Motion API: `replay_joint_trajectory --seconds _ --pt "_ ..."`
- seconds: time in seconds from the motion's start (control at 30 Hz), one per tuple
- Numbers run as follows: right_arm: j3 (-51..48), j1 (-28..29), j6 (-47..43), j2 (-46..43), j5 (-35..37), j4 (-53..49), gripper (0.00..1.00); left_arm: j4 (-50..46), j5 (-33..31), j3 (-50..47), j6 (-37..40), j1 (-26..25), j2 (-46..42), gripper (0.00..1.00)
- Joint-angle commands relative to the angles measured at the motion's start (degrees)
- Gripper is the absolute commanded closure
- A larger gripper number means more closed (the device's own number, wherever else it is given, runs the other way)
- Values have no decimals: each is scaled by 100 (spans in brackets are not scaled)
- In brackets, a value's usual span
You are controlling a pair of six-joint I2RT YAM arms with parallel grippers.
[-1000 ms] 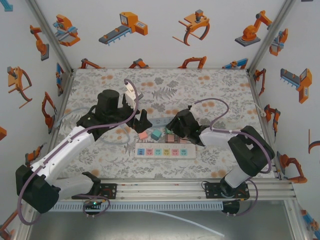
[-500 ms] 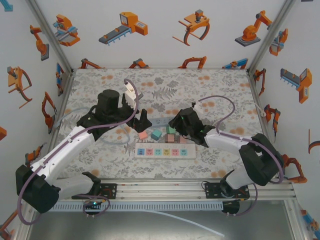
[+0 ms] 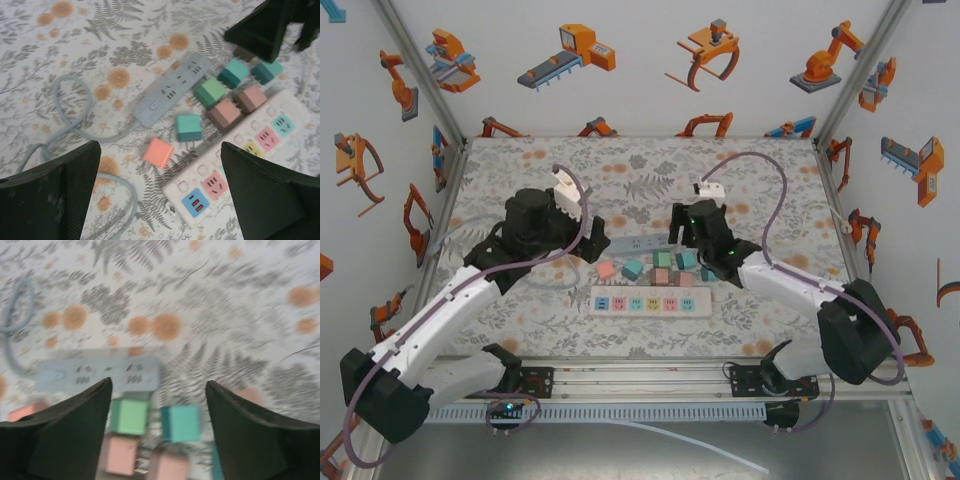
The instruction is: Pull the plug off the socket
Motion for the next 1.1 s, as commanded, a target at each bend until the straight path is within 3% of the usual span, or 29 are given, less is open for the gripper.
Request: replay_joint_trajectory --seconds 0.0,0.17,0.33,0.5,0.77,0.97,1.07 --pt "26 -406 -1336 -210 747 111 21 333 -1131 -393 -73 -28 -235 3" --pt "-332 -1164 -1859 -354 1043 460 6 968 -2560 -1063 2 -8 -385 3" --pt "-725 -2005 -2162 -316 878 843 1 1574 -3468 -1633 -114 250 -353 3" --pt "-1231 -2602 -2232 -19 934 1681 0 1499 -3127 -1808 -690 1130 -126 3" --pt "-1815 -3085 -2136 869 494 3318 0 2867 -3145 -2556 -493 2009 309 3" --pt "-2467 -3391 -2109 628 -725 4132 0 4339 -2370 -3097 -525 2581 859 3" --pt "-2752 -3492 -2146 1130 -1064 5202 1 5049 -1985 -3227 -520 2834 1317 3"
